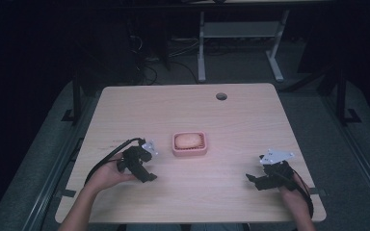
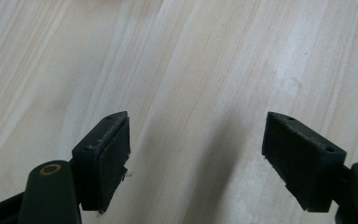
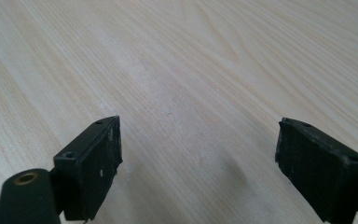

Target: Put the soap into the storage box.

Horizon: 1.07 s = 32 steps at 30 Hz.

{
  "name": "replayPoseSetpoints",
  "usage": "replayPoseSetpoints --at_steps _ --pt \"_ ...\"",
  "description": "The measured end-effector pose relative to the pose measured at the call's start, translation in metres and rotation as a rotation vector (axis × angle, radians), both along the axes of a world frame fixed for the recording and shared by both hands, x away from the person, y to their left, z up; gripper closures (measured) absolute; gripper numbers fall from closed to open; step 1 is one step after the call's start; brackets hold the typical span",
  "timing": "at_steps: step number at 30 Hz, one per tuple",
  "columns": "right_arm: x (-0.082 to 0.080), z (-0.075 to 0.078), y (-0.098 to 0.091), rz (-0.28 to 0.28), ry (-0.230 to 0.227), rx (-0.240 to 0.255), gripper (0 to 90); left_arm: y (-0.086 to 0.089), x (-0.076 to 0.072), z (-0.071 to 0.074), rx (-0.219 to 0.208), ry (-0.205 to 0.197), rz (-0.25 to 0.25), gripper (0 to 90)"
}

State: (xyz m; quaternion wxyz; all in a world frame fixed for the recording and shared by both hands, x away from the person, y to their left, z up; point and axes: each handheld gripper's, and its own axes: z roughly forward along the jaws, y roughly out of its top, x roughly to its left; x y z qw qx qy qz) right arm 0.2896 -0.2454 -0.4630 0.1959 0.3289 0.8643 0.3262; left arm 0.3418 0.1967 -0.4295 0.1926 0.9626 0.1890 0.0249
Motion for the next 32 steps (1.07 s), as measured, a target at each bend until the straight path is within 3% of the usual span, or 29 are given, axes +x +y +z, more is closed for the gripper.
replayPoseSetpoints --at_steps 5,24,26,32 --pt "0.0 0.0 0.0 0.0 0.001 -0.004 14.0 0.006 -0.006 -0.003 -0.024 -0.008 0.019 22.9" --pt "0.0 0.0 0.001 0.008 -0.006 -0.01 14.0 0.025 -0.027 -0.012 -0.037 -0.036 0.05 22.2" --pt "0.0 0.001 0.001 0.007 -0.003 -0.013 14.0 0.025 -0.029 -0.013 -0.056 -0.039 0.066 22.3" --pt "0.002 0.0 0.002 0.026 -0.006 -0.049 14.0 0.021 -0.028 -0.012 -0.087 -0.102 0.062 22.7"
